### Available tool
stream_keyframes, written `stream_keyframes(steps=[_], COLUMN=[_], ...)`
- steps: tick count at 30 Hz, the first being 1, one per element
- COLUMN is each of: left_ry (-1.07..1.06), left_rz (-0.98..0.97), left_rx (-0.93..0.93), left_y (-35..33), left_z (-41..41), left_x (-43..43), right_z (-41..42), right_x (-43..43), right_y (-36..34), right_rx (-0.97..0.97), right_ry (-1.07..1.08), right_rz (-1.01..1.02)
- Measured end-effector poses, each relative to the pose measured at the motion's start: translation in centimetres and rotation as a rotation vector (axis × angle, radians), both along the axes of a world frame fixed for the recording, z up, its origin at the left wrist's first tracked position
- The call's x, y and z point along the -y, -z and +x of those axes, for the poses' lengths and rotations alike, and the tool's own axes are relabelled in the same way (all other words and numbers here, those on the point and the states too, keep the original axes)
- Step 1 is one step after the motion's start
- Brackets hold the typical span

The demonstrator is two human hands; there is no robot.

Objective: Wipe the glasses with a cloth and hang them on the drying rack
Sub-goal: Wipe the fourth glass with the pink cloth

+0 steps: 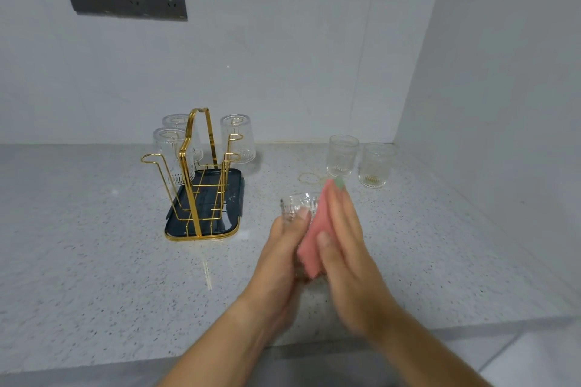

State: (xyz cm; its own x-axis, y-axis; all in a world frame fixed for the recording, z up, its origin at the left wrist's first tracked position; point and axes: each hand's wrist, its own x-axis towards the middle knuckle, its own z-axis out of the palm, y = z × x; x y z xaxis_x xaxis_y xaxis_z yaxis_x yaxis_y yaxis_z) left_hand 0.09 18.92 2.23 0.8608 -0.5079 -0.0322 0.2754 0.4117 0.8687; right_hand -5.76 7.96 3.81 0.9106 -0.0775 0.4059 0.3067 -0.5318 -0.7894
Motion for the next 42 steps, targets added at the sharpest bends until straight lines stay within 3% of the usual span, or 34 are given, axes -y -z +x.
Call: stream_keyframes(steps=[3, 7, 10, 17, 21, 24, 31, 35, 37, 42], left_ry=[0.061, 0.029, 0.022, 0.127, 0.077, 0.044, 0.091, 0.109, 0.080, 0.081], left_rz=[-0.024, -0.111, -0.087, -0.056, -0.142, -0.155, -0.104, -0.043, -0.039, -0.031], left_rx=[0.006, -0.075, -0.094, -0.081, -0.132, -0.089, -0.118, -0.044, -0.107, -0.128], left_y=[-0.9, -2.0, -1.7, -0.5, -2.1, -2.3, -1.8, -2.1, -1.8, -1.3], left_z=[-0.1, 0.9, 1.6, 0.7, 1.3, 1.8, 0.7, 1.3, 1.8, 1.2], left_x=[0.2, -0.8, -1.2, 0.2, -0.7, -1.1, 0.1, -0.1, -0.3, 0.0], right_z=[1.6, -0.3, -1.2, 2.0, 0.1, -1.3, 1.8, 0.1, -1.0, -0.4], right_x=[0.9, -0.5, -0.8, 0.9, -0.3, -0.6, 1.0, 0.1, -0.4, 0.7], right_y=[-1.5, 0.7, 2.2, -1.8, 0.2, 1.8, -2.0, -0.6, 0.9, 0.2], right_rx=[-0.016, -0.048, -0.053, -0.120, -0.076, -0.043, -0.082, -0.023, -0.003, -0.006], right_ry=[0.053, -0.036, -0.046, 0.032, -0.036, -0.069, 0.032, -0.034, -0.049, -0.013], right_rz=[0.107, -0.137, -0.198, 0.182, -0.072, -0.153, 0.200, -0.048, -0.131, -0.049])
